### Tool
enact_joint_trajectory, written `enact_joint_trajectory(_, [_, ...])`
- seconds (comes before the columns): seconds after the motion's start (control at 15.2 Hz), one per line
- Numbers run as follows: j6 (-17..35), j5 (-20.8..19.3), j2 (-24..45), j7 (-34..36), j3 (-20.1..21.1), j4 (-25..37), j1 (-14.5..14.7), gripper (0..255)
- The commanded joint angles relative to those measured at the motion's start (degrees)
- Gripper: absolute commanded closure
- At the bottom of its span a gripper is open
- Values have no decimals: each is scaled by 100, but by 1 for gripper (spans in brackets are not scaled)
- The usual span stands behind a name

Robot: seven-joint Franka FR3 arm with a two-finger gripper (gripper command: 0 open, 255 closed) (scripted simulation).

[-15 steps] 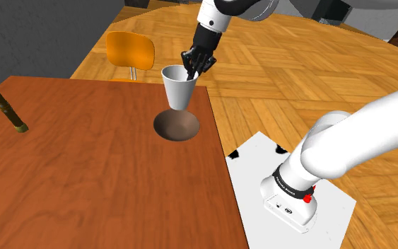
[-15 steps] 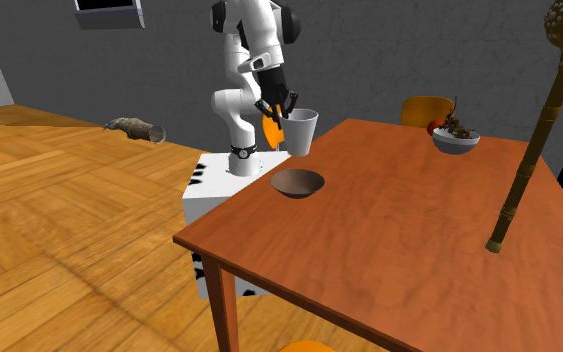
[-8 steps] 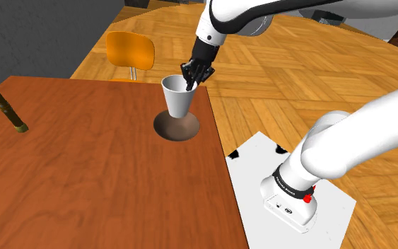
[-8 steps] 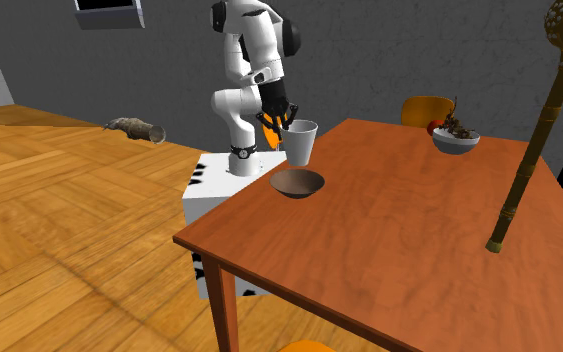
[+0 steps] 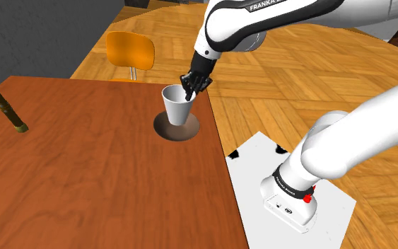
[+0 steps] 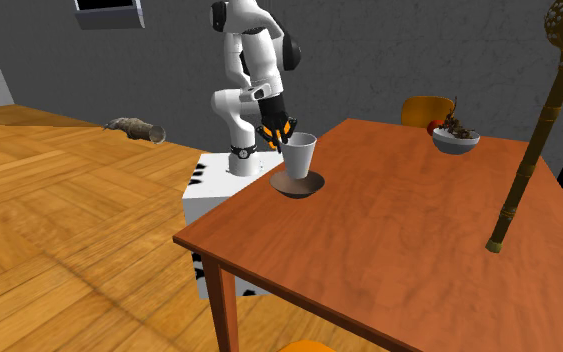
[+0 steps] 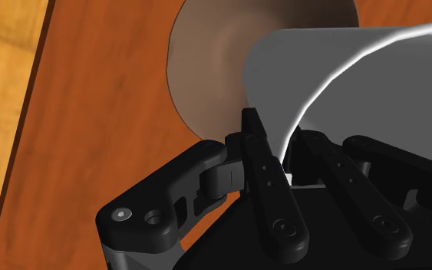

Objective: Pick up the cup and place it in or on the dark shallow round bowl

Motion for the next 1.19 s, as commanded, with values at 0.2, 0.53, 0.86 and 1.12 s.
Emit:
enact_joint_trajectory(0.2, [327, 68, 137, -56, 31, -185, 33, 255])
enact_joint_trajectory(0.53, [327, 68, 139, -56, 31, -184, 33, 255])
enact_joint_trajectory(0.86, [327, 68, 139, -56, 31, -183, 33, 0])
enact_joint_trajectory(1.12, [-104, -18, -106, -19, -33, -5, -19, 0])
